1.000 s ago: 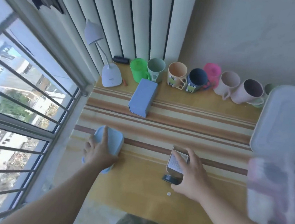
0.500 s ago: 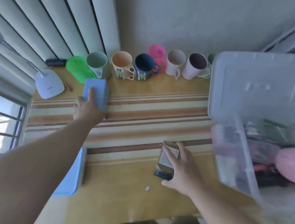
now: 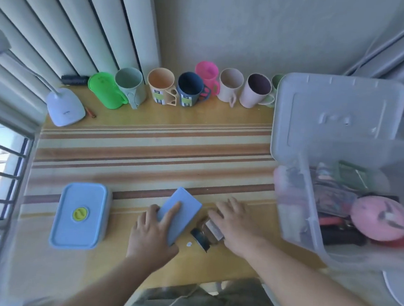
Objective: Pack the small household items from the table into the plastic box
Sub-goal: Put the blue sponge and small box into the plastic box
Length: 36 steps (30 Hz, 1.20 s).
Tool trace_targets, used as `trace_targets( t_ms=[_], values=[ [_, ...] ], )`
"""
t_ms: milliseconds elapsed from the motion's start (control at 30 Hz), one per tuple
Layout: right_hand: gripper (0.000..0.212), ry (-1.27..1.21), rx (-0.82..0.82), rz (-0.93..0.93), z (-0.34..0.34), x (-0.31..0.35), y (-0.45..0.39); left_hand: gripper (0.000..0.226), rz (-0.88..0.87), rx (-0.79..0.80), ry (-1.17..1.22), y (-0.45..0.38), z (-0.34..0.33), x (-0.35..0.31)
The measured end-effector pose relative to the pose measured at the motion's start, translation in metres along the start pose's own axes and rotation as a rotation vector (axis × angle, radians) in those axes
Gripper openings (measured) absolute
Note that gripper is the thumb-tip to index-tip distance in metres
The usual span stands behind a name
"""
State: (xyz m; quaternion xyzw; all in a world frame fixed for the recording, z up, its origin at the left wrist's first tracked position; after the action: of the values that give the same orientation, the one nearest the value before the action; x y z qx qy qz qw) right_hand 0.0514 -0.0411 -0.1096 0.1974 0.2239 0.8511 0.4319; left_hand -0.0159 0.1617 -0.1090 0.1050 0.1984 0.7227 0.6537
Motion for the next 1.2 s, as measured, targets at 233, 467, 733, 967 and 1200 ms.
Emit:
trace_targets(
  t_ms=[233, 467, 733, 967, 1200],
  values=[
    [0.072, -0.255, 0.075, -0.132, 0.01, -0.015, 0.025, 0.107, 0.048, 0.035, 0.176, 0.005, -0.003, 0.007],
    [0.076, -0.53, -0.315, -0.04, 0.136, -0.06, 0.119, 0.106, 0.098, -0.066, 0.329, 0.004, 0.059, -0.01],
    [0.073, -0.553, -0.547, -0.372, 0.167, -0.29, 0.218, 0.108, -0.011, -0.336, 0.455, -0.006, 0.184, -0.15],
    [0.085, -0.303, -0.246, -0.176, 0.1, -0.3, 0.174, 0.103, -0.147, -0.409, 0.578, 0.018, 0.216, -0.298],
    [0.096, -0.16, -0.103, -0.054, 0.056, -0.268, 0.131, 0.108, -0.105, -0.386, 0.547, 0.027, 0.2, -0.355]
  ],
)
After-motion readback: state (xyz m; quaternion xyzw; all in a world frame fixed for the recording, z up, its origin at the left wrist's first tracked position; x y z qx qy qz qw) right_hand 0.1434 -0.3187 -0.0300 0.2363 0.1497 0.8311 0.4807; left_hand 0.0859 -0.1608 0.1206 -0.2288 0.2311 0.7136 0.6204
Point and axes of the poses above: each hand's wrist, its own y-axis away from the middle knuckle, its own z-axis out of the back of the hand, x = y × z, the point moved 8 cm from there along -y, towards the middle knuckle, and after that the axes turned 7 degrees about -y, right-handed, at the moved point
